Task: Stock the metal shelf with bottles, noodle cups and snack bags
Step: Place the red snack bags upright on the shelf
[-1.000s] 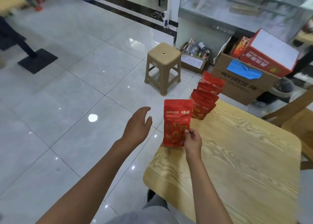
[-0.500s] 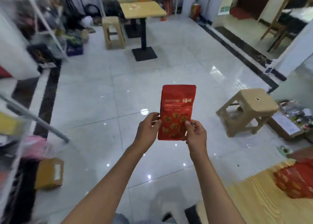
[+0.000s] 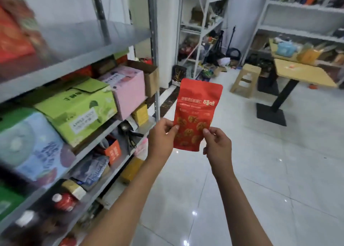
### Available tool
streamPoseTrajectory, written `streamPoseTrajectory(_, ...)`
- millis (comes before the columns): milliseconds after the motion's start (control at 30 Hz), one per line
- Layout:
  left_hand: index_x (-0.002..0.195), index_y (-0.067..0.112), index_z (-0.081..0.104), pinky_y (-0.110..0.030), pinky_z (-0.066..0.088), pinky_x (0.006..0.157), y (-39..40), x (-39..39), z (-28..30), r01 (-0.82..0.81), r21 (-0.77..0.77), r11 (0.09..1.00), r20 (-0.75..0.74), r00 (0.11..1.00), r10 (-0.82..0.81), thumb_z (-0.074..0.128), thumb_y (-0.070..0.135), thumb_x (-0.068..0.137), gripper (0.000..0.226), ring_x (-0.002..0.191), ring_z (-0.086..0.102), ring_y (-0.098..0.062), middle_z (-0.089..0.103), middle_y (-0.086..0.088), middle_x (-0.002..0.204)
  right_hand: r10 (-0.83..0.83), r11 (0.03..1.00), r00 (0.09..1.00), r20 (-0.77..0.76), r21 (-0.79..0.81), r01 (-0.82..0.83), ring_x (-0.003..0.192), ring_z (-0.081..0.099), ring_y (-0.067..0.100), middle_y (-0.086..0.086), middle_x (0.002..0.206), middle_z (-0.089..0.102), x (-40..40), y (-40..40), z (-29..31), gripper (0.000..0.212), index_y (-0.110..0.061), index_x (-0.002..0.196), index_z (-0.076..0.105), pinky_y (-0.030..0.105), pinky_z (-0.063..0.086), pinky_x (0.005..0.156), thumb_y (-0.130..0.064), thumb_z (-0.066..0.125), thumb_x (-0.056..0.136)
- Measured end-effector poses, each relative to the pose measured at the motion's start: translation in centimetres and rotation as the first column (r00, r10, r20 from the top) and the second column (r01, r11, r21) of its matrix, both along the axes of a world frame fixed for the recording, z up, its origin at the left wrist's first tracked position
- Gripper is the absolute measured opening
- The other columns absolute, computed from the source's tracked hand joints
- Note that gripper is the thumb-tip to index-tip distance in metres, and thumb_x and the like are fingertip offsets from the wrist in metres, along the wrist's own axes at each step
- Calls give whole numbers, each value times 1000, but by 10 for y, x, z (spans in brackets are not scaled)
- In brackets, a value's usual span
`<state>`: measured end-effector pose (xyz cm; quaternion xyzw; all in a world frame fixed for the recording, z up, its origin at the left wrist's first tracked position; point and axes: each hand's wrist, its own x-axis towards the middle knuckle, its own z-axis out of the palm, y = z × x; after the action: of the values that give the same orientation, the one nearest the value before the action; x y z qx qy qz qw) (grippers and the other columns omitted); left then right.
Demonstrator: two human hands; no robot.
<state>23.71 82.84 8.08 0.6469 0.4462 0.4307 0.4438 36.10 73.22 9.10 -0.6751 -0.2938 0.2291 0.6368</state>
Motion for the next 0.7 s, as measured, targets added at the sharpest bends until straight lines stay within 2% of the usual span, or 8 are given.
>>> streamPoseTrajectory(100, 80, 25, 54, -37, 55, 65, 40, -46, 20, -150, 66, 986, 1, 989, 150, 62, 26, 94, 16, 75, 65, -12, 67, 6, 80, 169, 984, 982, 79, 48, -173, 57, 57, 0, -6, 79, 70, -35, 58, 19, 8, -24, 88, 63, 15, 44, 54, -20, 62, 95)
streamPoseTrajectory(200, 80, 24, 56, -38, 56, 62, 71, -82, 44, -313, 119, 942, 75, 949, 306, 62, 26, 94, 16, 71, 65, -9, 67, 8, 76, 293, 946, 942, 164, 91, -310, 66, 60, 9, -3, 97, 71, -62, 112, 42, 15, -31, 95, 61, 16, 47, 56, -16, 62, 95)
streamPoseTrajectory(300, 77, 25, 57, -38, 54, 62, 100, -100, 71, -463, 225, 857, 156, 886, 438, 65, 25, 93, 17, 70, 63, -9, 65, 10, 73, 311, 922, 907, 286, 140, -360, 70, 62, 21, -13, 98, 69, -79, 162, 63, 29, -35, 98, 62, 24, 52, 59, -6, 61, 92)
streamPoseTrajectory(333, 79, 22, 58, -37, 54, 62, 112, -103, 81, -502, 257, 826, 179, 865, 469, 65, 24, 93, 16, 72, 63, -9, 65, 11, 74, 311, 917, 896, 316, 148, -371, 73, 64, 21, -17, 95, 68, -82, 180, 71, 36, -41, 96, 61, 28, 55, 64, -6, 60, 91)
streamPoseTrajectory(400, 81, 19, 59, -35, 53, 63, 133, -108, 100, -566, 325, 757, 231, 824, 517, 66, 24, 92, 14, 73, 64, -7, 64, 14, 75, 316, 905, 875, 367, 159, -394, 77, 65, 17, -21, 94, 67, -88, 212, 84, 35, -47, 94, 59, 39, 58, 69, -12, 58, 92)
streamPoseTrajectory(467, 82, 20, 59, -36, 53, 63, 155, -112, 121, -623, 391, 678, 271, 782, 562, 66, 26, 93, 14, 73, 64, -8, 65, 13, 76, 330, 880, 842, 426, 184, -438, 84, 64, 14, -18, 98, 66, -93, 246, 100, 23, -41, 100, 59, 42, 57, 74, -19, 57, 93)
streamPoseTrajectory(567, 80, 29, 56, -37, 54, 63, 194, -121, 152, -690, 415, 593, 297, 719, 629, 64, 29, 93, 15, 72, 65, -9, 66, 10, 76, 398, 817, 790, 466, 211, -536, 89, 62, 7, -16, 96, 64, -102, 297, 123, 13, -30, 103, 58, 31, 53, 79, -20, 58, 96)
streamPoseTrajectory(700, 72, 31, 51, -36, 50, 67, 244, -143, 187, -803, 367, 469, 301, 580, 757, 65, 26, 92, 25, 68, 60, -9, 62, 12, 71, 505, 741, 692, 517, 152, -654, 86, 59, 6, -9, 107, 62, -118, 367, 146, 23, -21, 117, 58, 27, 47, 78, -25, 60, 95)
